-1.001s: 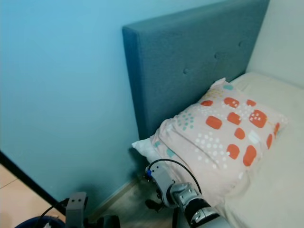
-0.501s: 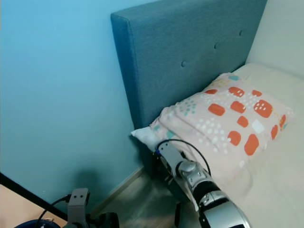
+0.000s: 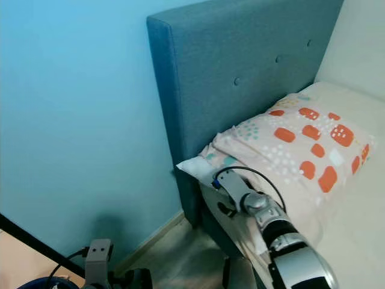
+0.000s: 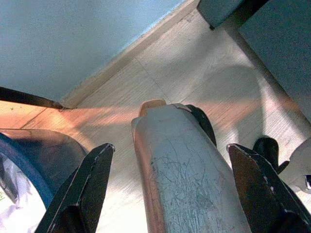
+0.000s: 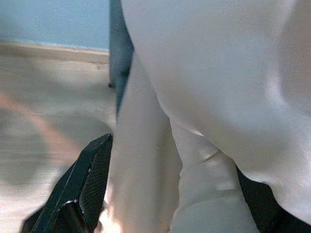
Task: Clean up the room
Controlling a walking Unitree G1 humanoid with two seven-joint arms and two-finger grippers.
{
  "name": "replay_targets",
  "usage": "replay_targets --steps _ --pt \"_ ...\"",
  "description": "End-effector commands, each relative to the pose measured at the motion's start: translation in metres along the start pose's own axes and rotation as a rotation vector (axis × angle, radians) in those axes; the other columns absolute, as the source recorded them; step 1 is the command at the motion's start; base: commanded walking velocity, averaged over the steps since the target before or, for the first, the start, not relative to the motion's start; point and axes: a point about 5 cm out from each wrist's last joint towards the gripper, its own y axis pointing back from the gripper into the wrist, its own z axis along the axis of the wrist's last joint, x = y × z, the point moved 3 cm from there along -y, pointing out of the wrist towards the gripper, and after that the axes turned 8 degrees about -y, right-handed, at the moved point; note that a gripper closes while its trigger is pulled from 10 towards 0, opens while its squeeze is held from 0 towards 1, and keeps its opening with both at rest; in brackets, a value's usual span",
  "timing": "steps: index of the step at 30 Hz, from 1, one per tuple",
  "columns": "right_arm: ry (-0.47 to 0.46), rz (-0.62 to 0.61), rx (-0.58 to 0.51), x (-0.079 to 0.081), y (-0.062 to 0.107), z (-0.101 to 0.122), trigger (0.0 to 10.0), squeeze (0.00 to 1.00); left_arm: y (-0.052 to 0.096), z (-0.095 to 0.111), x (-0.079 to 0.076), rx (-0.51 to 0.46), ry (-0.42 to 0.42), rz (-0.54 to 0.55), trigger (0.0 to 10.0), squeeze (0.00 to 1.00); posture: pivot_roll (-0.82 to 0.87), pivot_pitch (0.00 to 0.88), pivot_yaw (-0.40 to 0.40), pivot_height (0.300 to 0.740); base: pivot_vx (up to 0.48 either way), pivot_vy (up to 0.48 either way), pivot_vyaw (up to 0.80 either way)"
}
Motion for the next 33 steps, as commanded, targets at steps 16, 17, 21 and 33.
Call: replay_targets --steps 16,17,21,33 --pt "0.056 -0.17 0.019 -0.056 0.022 -0.003 10.0 0.0 0.003 -0.018 -0.003 0.055 0.025 -0.015 10.0 0.0 -0.1 0.138 -0.026 0.596 0.0 0.0 0.0" --pt "0.056 -0.17 0.019 -0.056 0.022 -0.003 10.0 0.0 0.003 -0.018 -0.003 0.055 0.025 -0.015 10.0 0.0 -0.1 0.138 -0.026 0.596 0.0 0.0 0.0" --pt "0.071 -0.15 0.04 -0.051 0.02 -0.009 10.0 0.0 0.003 -0.018 -0.004 0.054 0.027 -0.016 10.0 0.0 -0.1 0.137 -0.026 0.596 0.0 0.0 0.0" --pt "0.061 -0.354 0.049 -0.106 0.05 -0.01 10.0 0.0 0.003 -0.016 -0.003 0.05 0.029 -0.017 10.0 0.0 -0.1 0.124 -0.031 0.596 0.0 0.0 0.0"
